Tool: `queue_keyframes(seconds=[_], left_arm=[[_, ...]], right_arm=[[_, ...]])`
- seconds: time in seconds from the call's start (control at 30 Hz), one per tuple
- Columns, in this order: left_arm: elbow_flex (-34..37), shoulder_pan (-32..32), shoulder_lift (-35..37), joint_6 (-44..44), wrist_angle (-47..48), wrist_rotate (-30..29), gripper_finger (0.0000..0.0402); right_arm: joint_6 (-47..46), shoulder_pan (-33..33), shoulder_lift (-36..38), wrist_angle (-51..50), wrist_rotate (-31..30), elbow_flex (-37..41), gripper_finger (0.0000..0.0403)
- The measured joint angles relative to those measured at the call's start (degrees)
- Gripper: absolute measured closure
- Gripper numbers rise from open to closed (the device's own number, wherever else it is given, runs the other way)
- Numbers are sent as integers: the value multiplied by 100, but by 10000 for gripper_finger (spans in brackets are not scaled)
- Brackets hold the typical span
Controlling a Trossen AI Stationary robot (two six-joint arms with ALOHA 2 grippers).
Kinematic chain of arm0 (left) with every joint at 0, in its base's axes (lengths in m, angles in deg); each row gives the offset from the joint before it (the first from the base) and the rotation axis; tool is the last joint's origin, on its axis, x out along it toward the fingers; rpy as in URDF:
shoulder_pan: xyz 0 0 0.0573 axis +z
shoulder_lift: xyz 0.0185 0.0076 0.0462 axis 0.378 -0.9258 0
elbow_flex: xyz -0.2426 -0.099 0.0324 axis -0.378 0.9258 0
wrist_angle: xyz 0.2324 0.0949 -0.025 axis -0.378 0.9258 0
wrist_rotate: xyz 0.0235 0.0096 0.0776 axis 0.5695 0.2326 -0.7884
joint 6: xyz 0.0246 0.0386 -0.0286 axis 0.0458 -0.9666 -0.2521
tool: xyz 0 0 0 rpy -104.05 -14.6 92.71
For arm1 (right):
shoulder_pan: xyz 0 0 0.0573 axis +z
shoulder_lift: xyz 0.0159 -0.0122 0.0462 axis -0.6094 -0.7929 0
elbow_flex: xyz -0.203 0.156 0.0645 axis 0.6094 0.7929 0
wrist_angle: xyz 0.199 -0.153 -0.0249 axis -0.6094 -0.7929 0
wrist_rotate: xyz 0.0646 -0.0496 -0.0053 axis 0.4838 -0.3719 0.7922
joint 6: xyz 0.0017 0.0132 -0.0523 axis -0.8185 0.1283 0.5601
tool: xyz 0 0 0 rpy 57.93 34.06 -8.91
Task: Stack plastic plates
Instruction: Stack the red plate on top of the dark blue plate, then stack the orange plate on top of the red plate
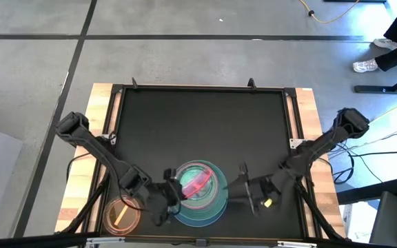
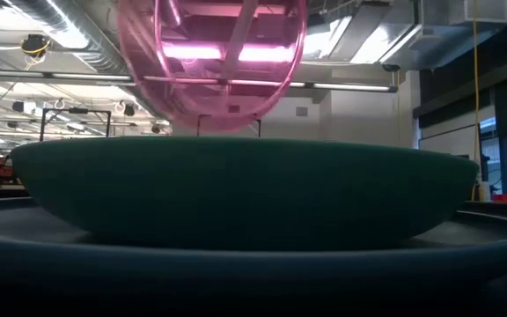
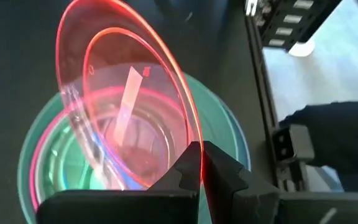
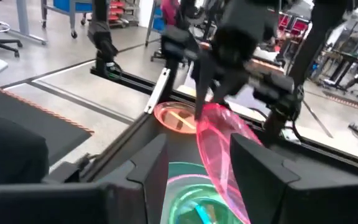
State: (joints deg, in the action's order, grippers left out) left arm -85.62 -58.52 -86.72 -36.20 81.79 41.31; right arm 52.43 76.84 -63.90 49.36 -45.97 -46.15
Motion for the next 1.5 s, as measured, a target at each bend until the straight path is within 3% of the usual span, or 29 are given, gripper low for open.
queue_keyframes(seconds=[0.3, 0.47, 0.67, 0.93, 1.07, 1.33, 1.5], left_arm=[[2, 20, -503, -193, 115, 2, 396], [4, 171, -607, -195, 202, -116, 395], [4, 292, -636, -174, 251, 185, 377], [4, 368, -636, 169, 894, 157, 318], [4, 369, -619, 262, 891, 510, 280], [7, 386, -504, 1998, 1636, 2114, 268], [7, -48, -507, 3212, 1705, 2346, 268]], right_arm=[[25, 677, -34, 11, -636, -122, 236], [-176, 735, -35, -11, -682, -122, 236], [-243, 718, -62, -104, -685, -122, 236], [-195, 670, -62, -129, -734, -122, 236], [-172, 604, -62, -137, -739, -122, 236], [-69, 594, -62, -130, -742, -120, 236], [-69, 594, -62, -124, -742, -120, 236]])
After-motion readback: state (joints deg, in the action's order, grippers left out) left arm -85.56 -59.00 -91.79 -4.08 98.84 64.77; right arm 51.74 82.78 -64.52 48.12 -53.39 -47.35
